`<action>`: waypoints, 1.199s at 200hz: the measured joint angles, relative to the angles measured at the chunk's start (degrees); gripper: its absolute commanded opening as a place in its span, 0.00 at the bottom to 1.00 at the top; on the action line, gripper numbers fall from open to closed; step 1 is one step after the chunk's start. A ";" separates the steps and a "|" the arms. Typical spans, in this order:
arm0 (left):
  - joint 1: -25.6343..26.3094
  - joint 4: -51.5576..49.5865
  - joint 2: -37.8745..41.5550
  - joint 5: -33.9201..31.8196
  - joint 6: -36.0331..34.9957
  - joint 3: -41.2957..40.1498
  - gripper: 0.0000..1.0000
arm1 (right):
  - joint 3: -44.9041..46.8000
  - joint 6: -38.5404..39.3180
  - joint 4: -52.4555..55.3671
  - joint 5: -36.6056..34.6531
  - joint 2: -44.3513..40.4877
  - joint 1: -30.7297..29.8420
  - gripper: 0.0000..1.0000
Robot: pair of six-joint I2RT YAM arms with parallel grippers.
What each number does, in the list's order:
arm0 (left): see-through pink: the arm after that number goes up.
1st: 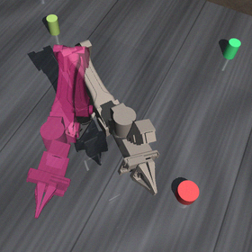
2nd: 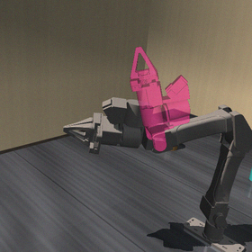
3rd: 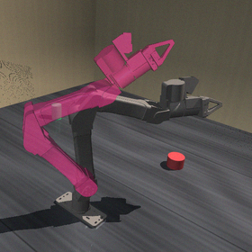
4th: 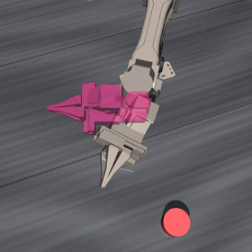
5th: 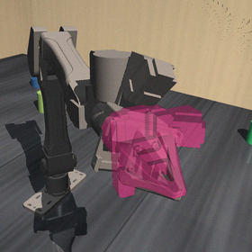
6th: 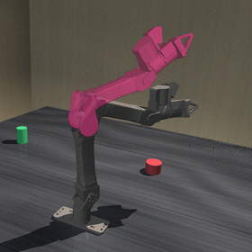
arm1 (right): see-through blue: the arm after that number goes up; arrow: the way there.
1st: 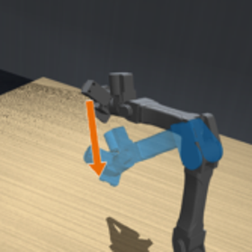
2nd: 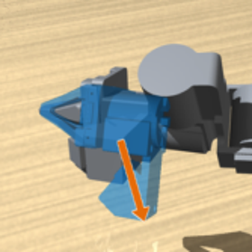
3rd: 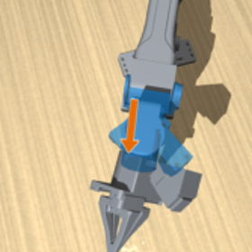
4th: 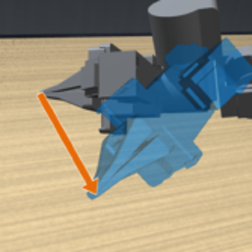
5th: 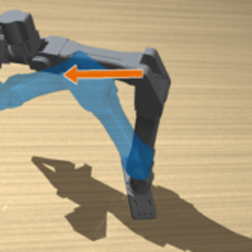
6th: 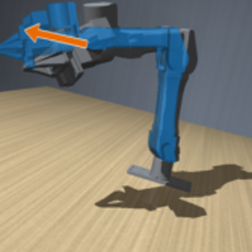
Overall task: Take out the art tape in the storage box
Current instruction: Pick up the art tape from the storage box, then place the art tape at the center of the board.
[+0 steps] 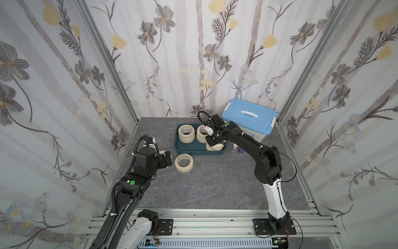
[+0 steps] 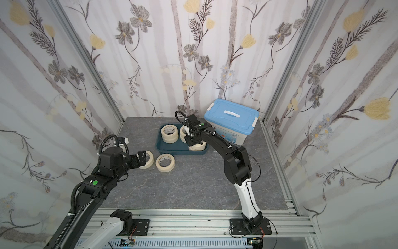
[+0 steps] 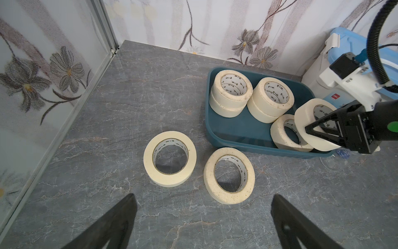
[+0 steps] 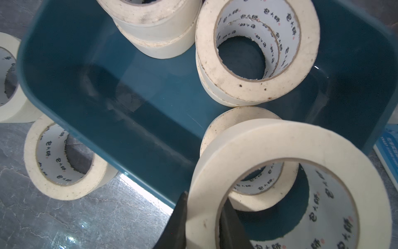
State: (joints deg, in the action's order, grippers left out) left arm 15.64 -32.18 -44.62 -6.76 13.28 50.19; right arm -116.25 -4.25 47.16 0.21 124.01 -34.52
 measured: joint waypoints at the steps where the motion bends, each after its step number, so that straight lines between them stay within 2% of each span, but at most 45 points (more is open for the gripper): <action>1: 0.00 0.00 0.00 0.00 0.00 0.00 1.00 | 0.02 0.00 0.02 0.00 -0.07 -0.02 0.20; 143: -1.18 0.02 -0.68 1.68 0.07 -0.04 1.00 | 10.84 -0.72 1.70 4.39 -12.39 -6.86 0.20; 240: -1.86 0.11 -0.85 2.51 0.24 -0.17 1.00 | 14.34 -1.25 1.29 5.77 -13.55 -12.09 0.20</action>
State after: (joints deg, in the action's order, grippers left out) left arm 13.78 -32.08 -45.47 -4.25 13.52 50.02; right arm -101.91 -5.50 48.45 5.98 110.45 -46.61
